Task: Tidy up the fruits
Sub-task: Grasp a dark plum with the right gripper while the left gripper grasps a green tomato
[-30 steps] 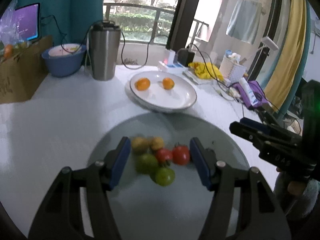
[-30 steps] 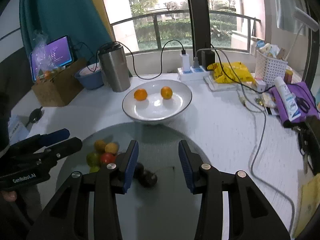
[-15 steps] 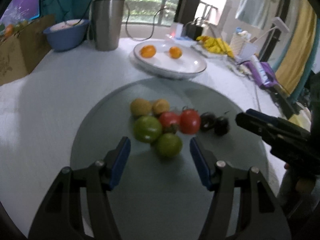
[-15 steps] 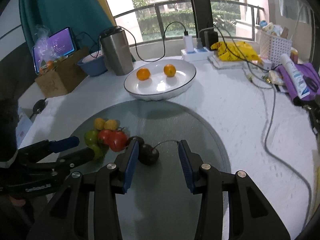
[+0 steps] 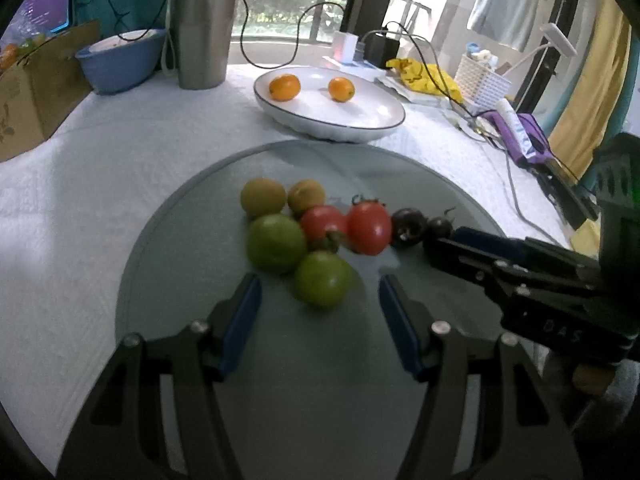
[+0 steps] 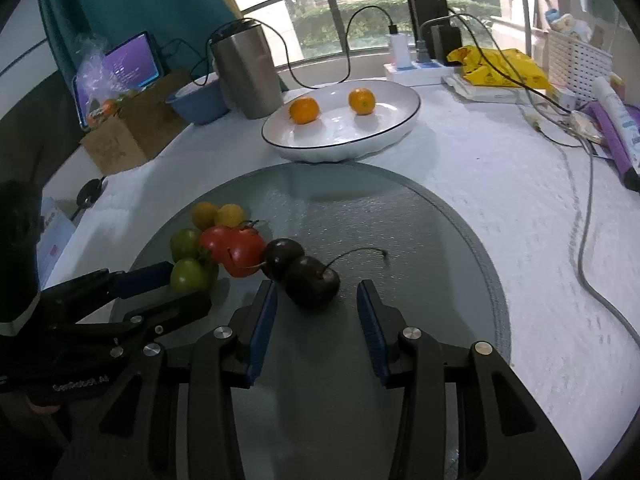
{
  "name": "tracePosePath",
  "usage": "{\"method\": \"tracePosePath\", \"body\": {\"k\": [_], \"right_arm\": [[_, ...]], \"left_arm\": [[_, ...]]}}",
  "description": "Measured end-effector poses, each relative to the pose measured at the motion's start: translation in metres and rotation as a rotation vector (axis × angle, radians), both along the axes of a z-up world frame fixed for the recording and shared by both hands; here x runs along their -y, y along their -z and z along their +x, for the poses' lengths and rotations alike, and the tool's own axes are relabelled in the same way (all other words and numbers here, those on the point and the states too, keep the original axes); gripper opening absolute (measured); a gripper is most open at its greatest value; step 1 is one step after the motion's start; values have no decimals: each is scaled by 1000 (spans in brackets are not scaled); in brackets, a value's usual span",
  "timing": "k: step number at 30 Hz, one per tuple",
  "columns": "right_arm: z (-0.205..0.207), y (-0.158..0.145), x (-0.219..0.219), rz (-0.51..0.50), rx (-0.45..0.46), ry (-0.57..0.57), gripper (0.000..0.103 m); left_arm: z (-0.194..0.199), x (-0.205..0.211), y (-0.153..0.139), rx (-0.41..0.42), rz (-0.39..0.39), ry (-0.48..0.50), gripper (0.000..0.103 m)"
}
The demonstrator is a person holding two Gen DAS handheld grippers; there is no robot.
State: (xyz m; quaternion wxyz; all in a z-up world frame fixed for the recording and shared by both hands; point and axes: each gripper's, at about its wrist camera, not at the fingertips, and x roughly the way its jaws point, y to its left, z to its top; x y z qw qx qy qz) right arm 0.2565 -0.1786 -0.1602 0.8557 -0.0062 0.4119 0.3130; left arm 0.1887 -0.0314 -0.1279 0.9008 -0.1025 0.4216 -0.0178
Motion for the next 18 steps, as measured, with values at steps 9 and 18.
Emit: {"method": "tracePosePath", "body": {"k": [9, 18], "right_arm": [[5, 1, -7, -1, 6, -27, 43], [6, 1, -5, 7, 5, -23, 32]], "left_arm": [[3, 0, 0, 1, 7, 8, 37], [1, 2, -6, 27, 10, 27, 29]]}}
